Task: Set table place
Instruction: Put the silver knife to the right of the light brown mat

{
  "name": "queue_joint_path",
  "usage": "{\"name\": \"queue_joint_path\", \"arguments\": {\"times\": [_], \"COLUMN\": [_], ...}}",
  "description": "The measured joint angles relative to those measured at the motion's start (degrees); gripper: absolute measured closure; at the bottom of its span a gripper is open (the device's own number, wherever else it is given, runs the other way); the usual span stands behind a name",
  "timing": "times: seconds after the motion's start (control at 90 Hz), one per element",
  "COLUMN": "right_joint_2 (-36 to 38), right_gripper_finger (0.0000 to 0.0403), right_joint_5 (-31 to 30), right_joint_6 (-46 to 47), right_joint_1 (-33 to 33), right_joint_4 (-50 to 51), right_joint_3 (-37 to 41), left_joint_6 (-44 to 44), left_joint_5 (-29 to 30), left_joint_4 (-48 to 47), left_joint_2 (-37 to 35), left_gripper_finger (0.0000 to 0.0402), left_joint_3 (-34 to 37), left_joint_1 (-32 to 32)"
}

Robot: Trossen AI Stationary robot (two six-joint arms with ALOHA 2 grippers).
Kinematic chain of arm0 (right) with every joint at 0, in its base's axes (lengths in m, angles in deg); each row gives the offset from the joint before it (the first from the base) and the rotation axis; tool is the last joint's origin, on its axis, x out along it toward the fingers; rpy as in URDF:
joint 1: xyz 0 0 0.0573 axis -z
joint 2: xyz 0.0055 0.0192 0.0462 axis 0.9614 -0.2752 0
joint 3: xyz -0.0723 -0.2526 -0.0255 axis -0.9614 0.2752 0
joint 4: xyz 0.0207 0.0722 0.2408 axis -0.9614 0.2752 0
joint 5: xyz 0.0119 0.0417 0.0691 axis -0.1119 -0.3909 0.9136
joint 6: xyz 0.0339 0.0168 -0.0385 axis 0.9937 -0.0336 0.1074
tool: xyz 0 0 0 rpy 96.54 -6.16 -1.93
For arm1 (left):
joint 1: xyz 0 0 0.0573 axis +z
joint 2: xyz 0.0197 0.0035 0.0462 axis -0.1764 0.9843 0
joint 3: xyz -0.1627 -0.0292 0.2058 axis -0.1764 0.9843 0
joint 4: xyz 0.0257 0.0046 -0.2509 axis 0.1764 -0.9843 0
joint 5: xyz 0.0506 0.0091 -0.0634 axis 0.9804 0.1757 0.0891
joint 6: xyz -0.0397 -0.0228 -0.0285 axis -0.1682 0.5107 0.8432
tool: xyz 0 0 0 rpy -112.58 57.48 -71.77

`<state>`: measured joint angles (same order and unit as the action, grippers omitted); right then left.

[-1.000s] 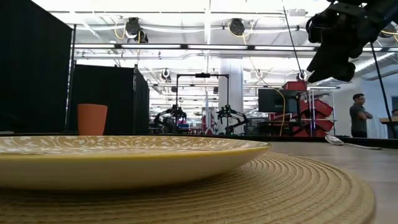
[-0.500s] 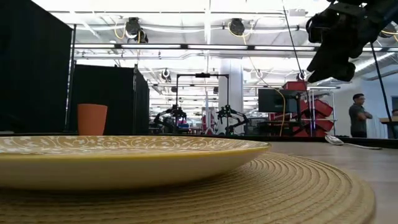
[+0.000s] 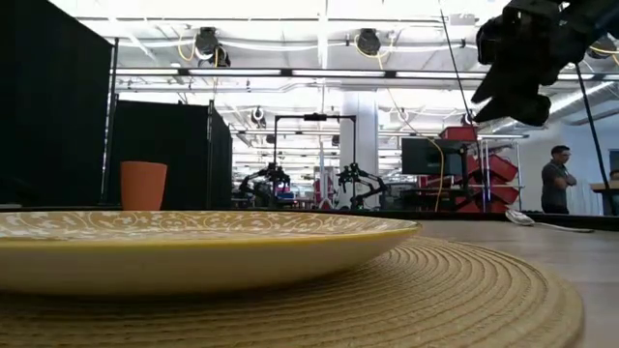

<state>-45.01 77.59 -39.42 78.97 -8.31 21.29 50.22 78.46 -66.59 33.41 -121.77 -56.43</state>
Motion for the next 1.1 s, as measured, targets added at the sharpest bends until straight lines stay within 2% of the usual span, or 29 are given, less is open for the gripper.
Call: {"name": "queue_joint_path", "arguments": {"times": [0.156, 0.278, 0.378, 0.489, 0.567, 0.667, 0.878, 0.956, 1.022, 1.1], "right_joint_2": [0.0, 0.02, 0.06, 0.04, 0.0, 0.0, 0.02, 0.04, 0.09, 0.07], "right_gripper_finger": [0.0239, 0.0239, 0.0239, 0.0239, 0.0239, 0.0239, 0.0238, 0.0238, 0.0238, 0.0238], "right_joint_5": [8.46, 22.33, 30.08, 31.91, 31.85, 31.42, 24.71, 20.26, 16.52, 13.32], "right_joint_6": [-4.81, -12.24, -19.38, -25.61, -27.37, -27.69, -30.1, -31.14, -31.76, -32.35], "right_joint_1": [-4.89, -10.22, -14.69, -18.56, -19.93, -20.66, -20.62, -19.82, -18.45, -15.76], "right_joint_4": [-15.28, -29.58, -37.4, -38.34, -36.78, -35.83, -35.79, -35.59, -34.95, -34.45], "right_joint_3": [0.0, 0.0, 0.0, 0.0, 0.0, 0.0, 0.0, 0.0, 0.0, 0.0], "left_joint_6": [-33.88, -58.44, -73.83, -85.98, -90.96, -93.16, -93.39, -92.79, -91.26, -90.16], "left_joint_5": [1.94, -2.88, -7.9, -12.42, -13.54, -12.96, -0.97, 2.56, 2.83, -3.29], "left_joint_4": [24.07, 40.61, 50.34, 58.31, 62.88, 67.8, 68.42, 67.26, 64.92, 63.81], "left_joint_2": [-0.02, -0.02, -0.02, -0.02, -0.01, 0.0, -1.1, -4.81, -10.32, -18.15], "left_gripper_finger": [0.0338, 0.0338, 0.0338, 0.0338, 0.0338, 0.0338, 0.0338, 0.0338, 0.0338, 0.0338], "left_joint_3": [-0.38, -0.38, -0.38, 0.39, 1.82, 3.79, 6.08, 8.01, 10.8, 15.37], "left_joint_1": [0.12, -1.48, -3.23, -5.04, -5.58, -5.63, -3.78, -1.9, 0.65, 4.85]}}
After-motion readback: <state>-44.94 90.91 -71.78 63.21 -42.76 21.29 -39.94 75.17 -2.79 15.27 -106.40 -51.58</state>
